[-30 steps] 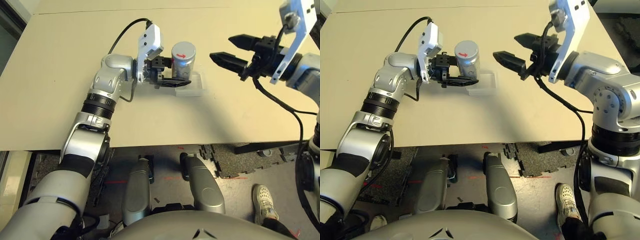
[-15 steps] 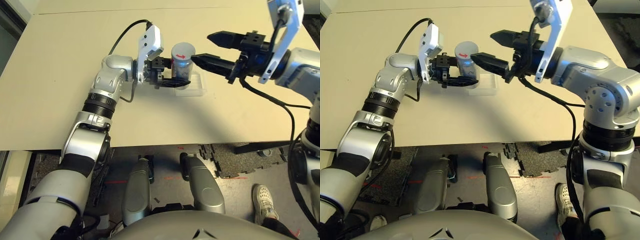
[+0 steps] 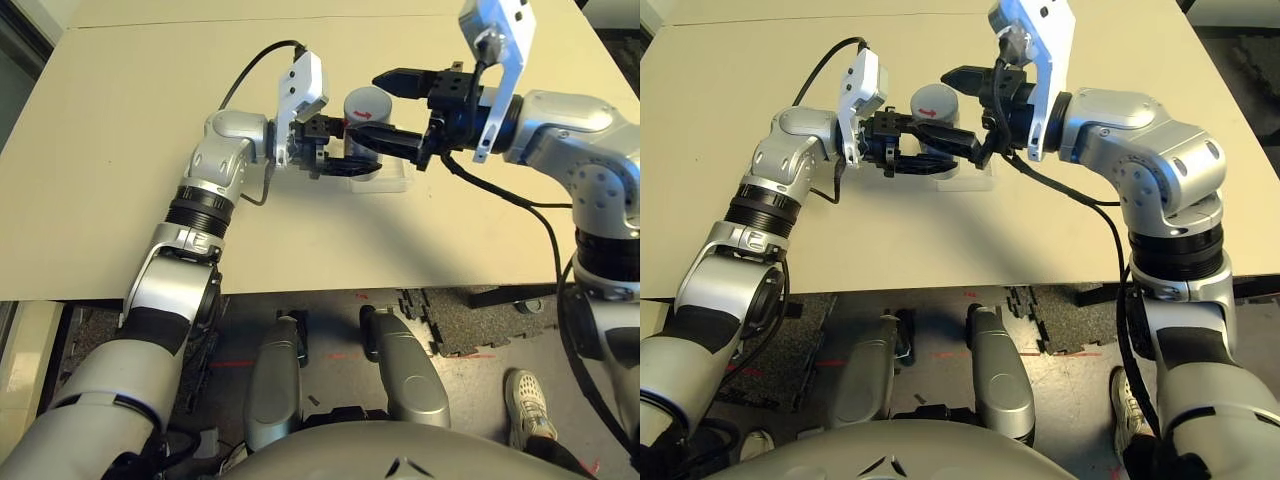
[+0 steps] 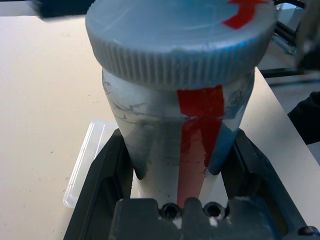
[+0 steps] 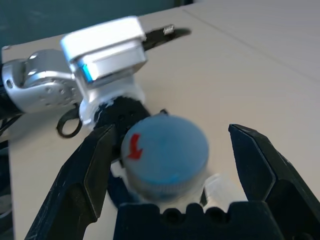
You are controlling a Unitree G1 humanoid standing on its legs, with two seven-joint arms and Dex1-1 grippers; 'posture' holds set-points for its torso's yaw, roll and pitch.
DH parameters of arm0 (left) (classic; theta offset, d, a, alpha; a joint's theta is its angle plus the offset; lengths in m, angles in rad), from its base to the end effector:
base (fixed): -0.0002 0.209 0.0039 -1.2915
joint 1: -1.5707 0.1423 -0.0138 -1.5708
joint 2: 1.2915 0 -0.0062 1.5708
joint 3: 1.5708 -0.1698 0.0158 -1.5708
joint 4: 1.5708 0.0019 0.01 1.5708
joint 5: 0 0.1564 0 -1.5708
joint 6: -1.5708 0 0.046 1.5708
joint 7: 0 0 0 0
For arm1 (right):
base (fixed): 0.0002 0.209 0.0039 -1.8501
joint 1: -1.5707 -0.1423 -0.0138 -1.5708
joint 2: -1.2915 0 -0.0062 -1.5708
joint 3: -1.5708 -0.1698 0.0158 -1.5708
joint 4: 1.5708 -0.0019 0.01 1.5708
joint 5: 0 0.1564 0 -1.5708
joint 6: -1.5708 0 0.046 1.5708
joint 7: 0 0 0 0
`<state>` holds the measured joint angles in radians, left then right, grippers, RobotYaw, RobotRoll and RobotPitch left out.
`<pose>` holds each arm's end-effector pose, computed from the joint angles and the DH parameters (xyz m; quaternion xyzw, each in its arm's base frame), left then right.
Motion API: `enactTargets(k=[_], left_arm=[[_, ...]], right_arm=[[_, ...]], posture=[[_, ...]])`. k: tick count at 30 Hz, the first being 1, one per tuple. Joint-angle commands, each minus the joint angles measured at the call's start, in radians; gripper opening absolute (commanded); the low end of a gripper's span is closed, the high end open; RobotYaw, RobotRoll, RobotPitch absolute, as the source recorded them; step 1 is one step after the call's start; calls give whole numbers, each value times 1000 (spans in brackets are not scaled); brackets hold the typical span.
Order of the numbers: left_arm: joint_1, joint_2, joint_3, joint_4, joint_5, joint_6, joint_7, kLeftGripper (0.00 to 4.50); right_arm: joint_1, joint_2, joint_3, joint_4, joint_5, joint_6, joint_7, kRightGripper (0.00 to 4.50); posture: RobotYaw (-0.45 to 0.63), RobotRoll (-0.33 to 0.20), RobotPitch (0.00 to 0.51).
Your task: Pour the medicine from the bottle into the box.
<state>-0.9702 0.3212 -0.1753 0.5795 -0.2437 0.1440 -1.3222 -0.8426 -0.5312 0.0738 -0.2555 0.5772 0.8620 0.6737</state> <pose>0.3564 0.1341 0.2146 0.1416 -0.0190 -0.6754 0.7235 0.2711 -0.1412 0.2862 -0.1085 -0.0323 0.5028 0.8570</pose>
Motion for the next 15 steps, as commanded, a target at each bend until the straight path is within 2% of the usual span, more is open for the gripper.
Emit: enactTargets(k=[1,3,6,8,10,15], left_arm=[[11,2,-6,-26,7,5,-8,2673],[13,2,-7,-29,7,6,-9,2673],[14,2,-7,-30,8,7,-10,2673],[13,2,-8,-29,8,6,-11,2673],[11,1,-9,-27,8,5,-12,2672],[8,-1,-8,-23,9,5,-12,2671]], right_arm=[[-7,17,5,5,-18,-17,-5,4500],[-8,22,3,5,-23,-17,-4,4500],[-4,23,5,-1,-22,-10,0,3908],[1,24,6,-10,-17,-2,2,3125],[10,21,9,-22,-13,9,7,2577],[17,20,5,-36,-7,24,7,2578]], posture=[[-149,0,208],[-151,0,207],[-152,0,204],[-154,0,203],[-155,0,202],[-154,0,207]])
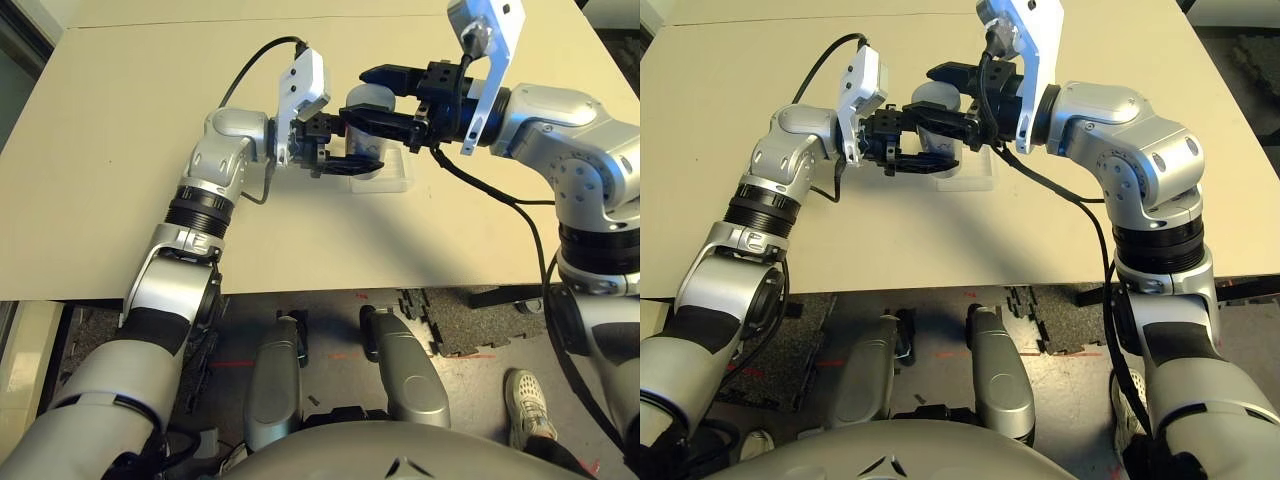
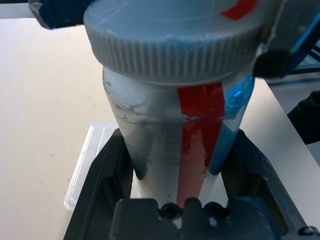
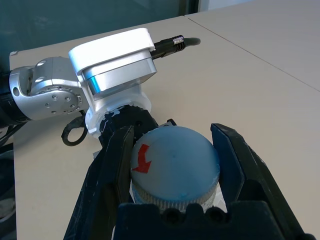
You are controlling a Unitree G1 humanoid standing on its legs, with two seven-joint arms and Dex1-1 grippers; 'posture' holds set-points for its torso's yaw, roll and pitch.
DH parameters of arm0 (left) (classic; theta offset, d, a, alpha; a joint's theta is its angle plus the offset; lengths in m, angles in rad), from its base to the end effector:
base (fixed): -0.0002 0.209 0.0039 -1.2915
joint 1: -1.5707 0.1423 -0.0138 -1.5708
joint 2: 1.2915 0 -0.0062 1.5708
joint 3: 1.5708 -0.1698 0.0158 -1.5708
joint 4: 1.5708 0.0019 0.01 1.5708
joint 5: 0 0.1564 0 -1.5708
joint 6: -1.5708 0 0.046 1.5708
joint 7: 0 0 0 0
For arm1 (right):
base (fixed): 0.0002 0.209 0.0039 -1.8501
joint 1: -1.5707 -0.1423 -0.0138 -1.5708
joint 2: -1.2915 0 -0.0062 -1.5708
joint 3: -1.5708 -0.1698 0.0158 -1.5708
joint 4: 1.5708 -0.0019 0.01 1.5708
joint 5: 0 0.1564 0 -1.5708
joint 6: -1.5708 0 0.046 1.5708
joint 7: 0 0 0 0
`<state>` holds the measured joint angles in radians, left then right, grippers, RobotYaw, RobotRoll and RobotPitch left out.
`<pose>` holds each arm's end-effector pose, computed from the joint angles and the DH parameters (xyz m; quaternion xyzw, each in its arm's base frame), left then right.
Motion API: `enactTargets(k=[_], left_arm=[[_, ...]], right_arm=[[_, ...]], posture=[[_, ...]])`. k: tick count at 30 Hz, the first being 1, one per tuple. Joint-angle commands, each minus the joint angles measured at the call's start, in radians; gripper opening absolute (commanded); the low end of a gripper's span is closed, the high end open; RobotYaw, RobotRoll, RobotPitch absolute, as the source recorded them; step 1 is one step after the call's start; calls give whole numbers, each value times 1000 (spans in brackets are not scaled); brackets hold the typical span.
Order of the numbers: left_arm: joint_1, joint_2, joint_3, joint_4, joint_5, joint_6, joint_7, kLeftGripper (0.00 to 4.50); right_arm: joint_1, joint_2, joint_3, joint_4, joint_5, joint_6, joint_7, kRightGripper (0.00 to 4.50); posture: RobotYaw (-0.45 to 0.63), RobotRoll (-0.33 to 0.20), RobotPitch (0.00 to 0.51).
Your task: Pour the medicine from the bottle into the box.
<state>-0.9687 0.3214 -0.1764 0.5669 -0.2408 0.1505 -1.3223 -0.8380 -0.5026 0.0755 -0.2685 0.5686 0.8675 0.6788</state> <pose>0.3556 0.1332 0.2159 0.1444 -0.0193 -0.6763 0.7221 0.2699 -0.1362 0.2845 -0.1035 -0.0349 0.5127 0.8516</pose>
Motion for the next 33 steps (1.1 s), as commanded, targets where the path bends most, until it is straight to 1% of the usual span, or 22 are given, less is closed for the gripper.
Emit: enactTargets(k=[1,5,9,10,15,19,22,25,29,33], left_arm=[[7,-2,-7,-10,7,-3,-12,2671],[9,-2,-7,-10,9,-4,-11,2670],[8,-3,-3,-9,11,-5,-5,2667],[8,-3,-2,-9,11,-5,-4,2667],[-12,-15,19,21,13,-27,42,2667],[-97,-48,98,173,54,-149,291,2667],[-141,-65,147,285,90,-223,502,2667],[-155,-90,193,372,111,-266,690,2667],[-149,-118,225,452,127,-288,838,2667],[-131,-149,249,518,141,-303,982,2667]], right_arm=[[8,-4,-4,-20,5,24,-4,2578],[-36,30,-59,15,28,61,-55,2578],[-116,86,-170,137,25,78,-182,2578],[-123,91,-179,150,24,76,-193,2578],[-135,94,-194,235,-54,-1,-264,2578],[-89,60,-182,320,-188,-137,-332,2578],[-40,71,-200,358,-227,-206,-362,2578],[15,93,-197,402,-270,-291,-386,2578],[71,127,-195,477,-315,-400,-409,2578],[131,174,-201,601,-357,-516,-443,2578]], posture=[[-154,0,207],[-152,0,208],[-150,0,209],[-150,0,209],[-147,0,211],[-142,0,215],[-134,0,215],[-136,0,214],[-133,0,212],[-126,0,210]])
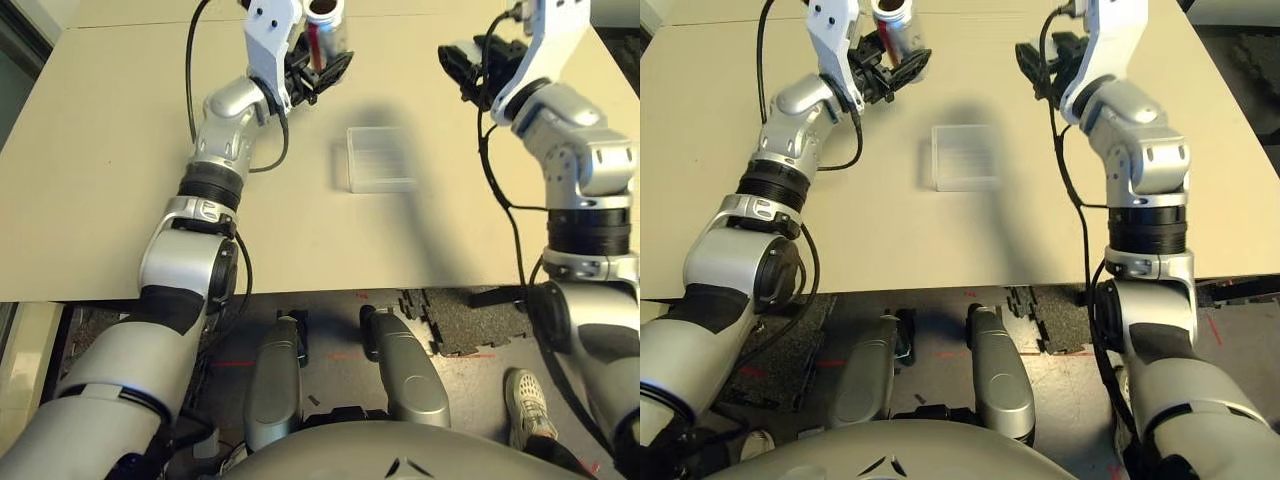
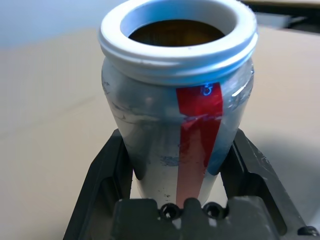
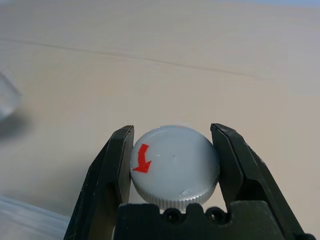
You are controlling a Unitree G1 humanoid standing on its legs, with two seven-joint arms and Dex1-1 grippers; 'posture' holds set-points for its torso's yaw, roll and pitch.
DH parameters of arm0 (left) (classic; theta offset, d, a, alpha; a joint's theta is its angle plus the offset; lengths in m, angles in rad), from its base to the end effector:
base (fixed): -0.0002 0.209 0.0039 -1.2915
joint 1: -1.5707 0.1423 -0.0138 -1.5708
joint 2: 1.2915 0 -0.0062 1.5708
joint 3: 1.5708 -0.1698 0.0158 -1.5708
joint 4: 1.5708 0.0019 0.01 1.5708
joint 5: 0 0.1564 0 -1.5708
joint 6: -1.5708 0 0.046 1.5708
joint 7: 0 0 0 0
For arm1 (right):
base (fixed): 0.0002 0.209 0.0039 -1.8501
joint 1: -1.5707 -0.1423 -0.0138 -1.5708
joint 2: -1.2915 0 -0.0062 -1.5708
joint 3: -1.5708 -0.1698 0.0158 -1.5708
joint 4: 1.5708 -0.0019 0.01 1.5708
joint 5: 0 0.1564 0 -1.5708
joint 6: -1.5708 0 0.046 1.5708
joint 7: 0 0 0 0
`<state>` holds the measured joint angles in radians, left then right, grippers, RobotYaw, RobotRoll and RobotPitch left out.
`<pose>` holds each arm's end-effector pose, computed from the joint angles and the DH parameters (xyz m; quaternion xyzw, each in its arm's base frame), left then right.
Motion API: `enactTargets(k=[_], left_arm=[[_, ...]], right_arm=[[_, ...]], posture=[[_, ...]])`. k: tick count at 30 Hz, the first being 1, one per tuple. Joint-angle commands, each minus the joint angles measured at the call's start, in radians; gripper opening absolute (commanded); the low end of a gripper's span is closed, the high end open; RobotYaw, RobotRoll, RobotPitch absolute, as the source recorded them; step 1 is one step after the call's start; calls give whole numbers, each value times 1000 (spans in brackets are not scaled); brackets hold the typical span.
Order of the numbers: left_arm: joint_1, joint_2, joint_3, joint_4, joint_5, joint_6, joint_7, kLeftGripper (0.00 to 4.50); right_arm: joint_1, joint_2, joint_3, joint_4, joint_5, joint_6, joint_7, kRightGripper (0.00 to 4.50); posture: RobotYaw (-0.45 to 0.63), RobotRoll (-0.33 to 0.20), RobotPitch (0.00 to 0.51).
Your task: Pour the medicine from the bottle into the box.
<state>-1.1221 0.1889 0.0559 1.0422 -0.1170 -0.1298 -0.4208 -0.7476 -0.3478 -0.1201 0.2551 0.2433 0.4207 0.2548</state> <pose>0.3777 0.1360 0.1922 0.0525 -0.0882 -0.2430 0.9646 0.3260 -0.1944 0.2086 -0.0233 -0.0446 0.1199 0.9915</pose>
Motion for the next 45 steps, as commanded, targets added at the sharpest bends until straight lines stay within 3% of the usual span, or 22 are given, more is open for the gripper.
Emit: enactTargets(k=[1,7,16,19,22,26,33,35,39,45], left_arm=[[27,-21,18,49,24,-31,107,2667],[80,-32,23,42,39,-65,194,2667],[107,-3,24,52,60,-73,194,2667],[102,5,31,62,57,-71,197,2667],[97,15,34,71,56,-67,198,2667],[88,35,37,90,58,-57,200,2667],[43,78,36,141,79,-49,206,2667],[3,105,-3,155,130,-74,197,2667],[-205,183,-263,155,426,-285,174,2666],[-409,185,-625,153,821,-575,303,2666]], right_arm=[[49,24,-2,109,-42,-97,-19,2578],[62,52,-18,283,-72,-232,-36,2578],[38,53,-24,369,-75,-292,-33,2578],[37,49,-25,352,-68,-281,-25,3587],[45,35,-25,280,-52,-225,-6,4500],[83,-21,-28,65,-5,-29,47,4500],[181,-226,0,-301,103,363,216,4500],[215,-318,23,-388,133,441,300,4500],[278,-481,62,-563,252,611,466,4500],[295,-459,150,-600,249,629,473,4500]], posture=[[-125,0,210],[-120,0,212],[-105,0,213],[-103,0,215],[-99,0,215],[-102,0,218],[-111,0,221],[-113,0,224],[-107,0,223],[-96,0,211]])
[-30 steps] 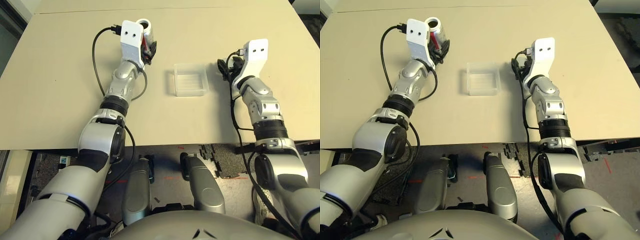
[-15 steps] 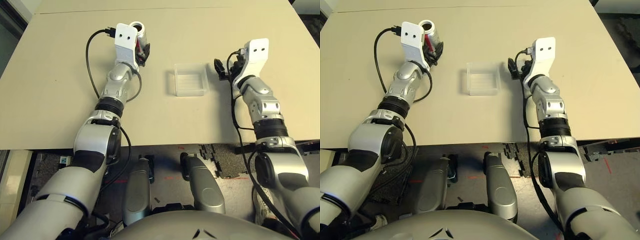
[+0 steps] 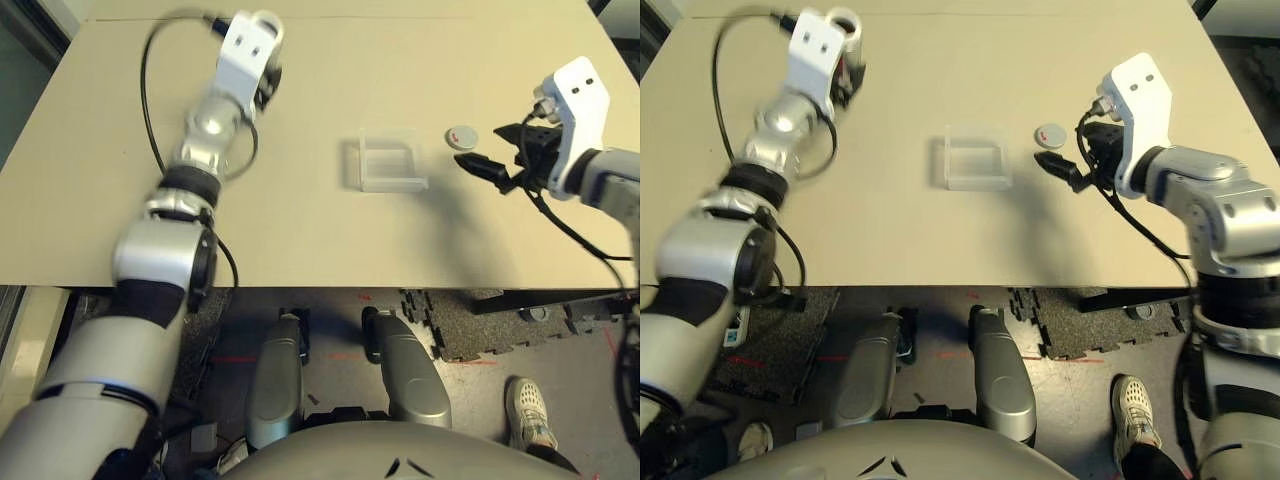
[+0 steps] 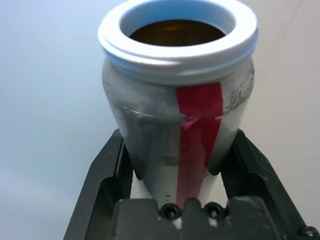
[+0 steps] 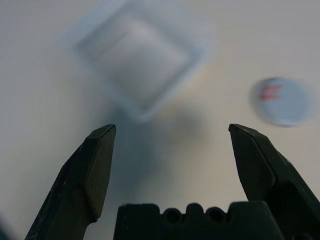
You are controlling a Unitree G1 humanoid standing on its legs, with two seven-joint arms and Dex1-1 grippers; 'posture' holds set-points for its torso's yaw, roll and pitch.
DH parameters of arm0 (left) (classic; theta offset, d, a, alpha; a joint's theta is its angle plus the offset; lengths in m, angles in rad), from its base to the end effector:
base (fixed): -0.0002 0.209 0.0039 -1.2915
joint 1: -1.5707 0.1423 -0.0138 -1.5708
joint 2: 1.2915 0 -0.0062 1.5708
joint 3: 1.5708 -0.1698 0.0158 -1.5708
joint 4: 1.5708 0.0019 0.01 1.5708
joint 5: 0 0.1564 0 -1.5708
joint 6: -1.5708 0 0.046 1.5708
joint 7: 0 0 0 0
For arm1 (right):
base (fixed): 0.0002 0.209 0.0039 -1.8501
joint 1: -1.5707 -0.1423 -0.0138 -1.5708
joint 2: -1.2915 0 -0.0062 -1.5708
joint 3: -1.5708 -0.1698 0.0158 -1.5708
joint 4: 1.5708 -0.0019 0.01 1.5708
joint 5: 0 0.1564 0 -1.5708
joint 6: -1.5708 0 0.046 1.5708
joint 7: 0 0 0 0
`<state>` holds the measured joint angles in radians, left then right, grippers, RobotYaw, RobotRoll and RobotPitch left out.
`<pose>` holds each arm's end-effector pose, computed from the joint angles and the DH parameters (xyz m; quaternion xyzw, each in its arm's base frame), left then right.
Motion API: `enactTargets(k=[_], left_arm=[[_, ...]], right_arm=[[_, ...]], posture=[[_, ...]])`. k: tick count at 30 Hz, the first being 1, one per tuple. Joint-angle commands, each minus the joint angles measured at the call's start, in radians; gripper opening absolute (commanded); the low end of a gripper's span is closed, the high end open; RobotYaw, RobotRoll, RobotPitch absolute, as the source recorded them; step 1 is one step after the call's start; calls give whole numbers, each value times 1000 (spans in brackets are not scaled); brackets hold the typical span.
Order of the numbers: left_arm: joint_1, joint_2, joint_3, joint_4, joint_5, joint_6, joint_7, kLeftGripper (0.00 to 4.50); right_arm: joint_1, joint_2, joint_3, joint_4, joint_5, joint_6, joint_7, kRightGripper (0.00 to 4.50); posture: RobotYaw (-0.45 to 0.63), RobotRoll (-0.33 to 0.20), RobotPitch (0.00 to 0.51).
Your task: Pour the medicine from the bottle into the box.
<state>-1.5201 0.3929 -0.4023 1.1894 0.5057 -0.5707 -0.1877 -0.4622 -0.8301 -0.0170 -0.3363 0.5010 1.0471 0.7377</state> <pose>0.3707 0.1154 0.3138 0.5785 -0.3180 -0.1994 0.7242 0.2493 -0.2194 0.2268 -0.1417 0.2107 0.3656 0.8955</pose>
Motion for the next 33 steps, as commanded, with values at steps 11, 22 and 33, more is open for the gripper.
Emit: enactTargets(k=[11,22,33], left_arm=[[-63,-100,-591,67,662,-225,475,2666],[-62,-113,-615,104,689,-142,480,2666],[-58,-141,-699,70,795,-77,601,2666]], right_arm=[[-64,164,76,53,-64,-49,-96,4500],[-89,166,72,71,-60,-56,-95,4500],[-82,156,82,58,-50,-21,-78,4500]], posture=[[-136,0,207],[-119,0,211],[-113,0,219]])
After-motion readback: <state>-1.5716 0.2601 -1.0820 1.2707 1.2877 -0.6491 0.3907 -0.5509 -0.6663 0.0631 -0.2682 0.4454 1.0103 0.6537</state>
